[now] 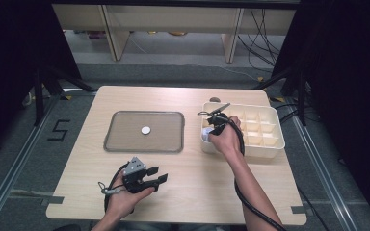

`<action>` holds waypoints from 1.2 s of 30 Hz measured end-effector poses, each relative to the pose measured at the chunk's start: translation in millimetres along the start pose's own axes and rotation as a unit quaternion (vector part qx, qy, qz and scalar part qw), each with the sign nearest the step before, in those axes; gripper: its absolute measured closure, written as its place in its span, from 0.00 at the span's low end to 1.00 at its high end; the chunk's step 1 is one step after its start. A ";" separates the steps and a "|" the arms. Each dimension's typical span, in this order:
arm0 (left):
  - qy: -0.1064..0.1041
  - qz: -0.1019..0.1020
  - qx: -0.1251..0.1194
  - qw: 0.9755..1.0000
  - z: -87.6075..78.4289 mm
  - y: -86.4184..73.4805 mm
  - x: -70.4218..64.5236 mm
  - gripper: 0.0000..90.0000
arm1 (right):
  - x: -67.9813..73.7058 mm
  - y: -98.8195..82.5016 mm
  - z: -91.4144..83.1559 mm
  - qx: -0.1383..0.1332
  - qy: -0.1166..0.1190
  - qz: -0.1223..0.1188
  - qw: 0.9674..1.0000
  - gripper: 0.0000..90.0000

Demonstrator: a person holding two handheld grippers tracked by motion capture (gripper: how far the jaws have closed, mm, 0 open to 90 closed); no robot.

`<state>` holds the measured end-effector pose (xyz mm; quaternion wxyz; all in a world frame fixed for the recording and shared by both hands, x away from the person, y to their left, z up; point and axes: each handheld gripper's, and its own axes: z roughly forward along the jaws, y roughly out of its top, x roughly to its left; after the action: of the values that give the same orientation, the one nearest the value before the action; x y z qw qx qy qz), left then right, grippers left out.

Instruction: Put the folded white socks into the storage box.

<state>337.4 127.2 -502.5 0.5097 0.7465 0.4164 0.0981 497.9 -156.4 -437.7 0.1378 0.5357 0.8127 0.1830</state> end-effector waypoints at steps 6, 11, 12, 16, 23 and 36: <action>-0.001 0.001 0.005 1.000 -1.1 0.4 -0.3 0.53 | 0.6 -1.6 1.4 0.002 0.007 0.002 1.000 0.86; 0.003 0.005 0.007 1.000 -2.3 1.2 -0.6 0.53 | -0.4 -0.7 0.2 0.021 0.025 0.027 0.999 0.86; 0.003 0.005 0.007 1.000 -2.4 1.2 -0.6 0.53 | -0.5 -0.7 0.4 0.022 0.025 0.028 0.999 0.86; -0.002 0.003 0.002 1.000 -1.6 0.8 -0.5 0.53 | -0.8 -2.0 1.1 0.017 0.026 0.026 0.999 0.86; 0.002 0.007 -0.001 1.000 -2.1 0.7 -0.5 0.53 | -2.1 -2.9 0.7 0.005 0.018 0.011 1.000 0.84; 0.001 0.002 -0.004 1.000 -2.2 0.3 0.7 0.52 | -0.8 -5.2 -5.2 -0.002 0.019 0.047 0.999 0.71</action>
<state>336.8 129.1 -501.5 0.5124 0.7451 0.4147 0.1018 491.7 -159.8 -435.4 0.1145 0.5697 0.7885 0.2013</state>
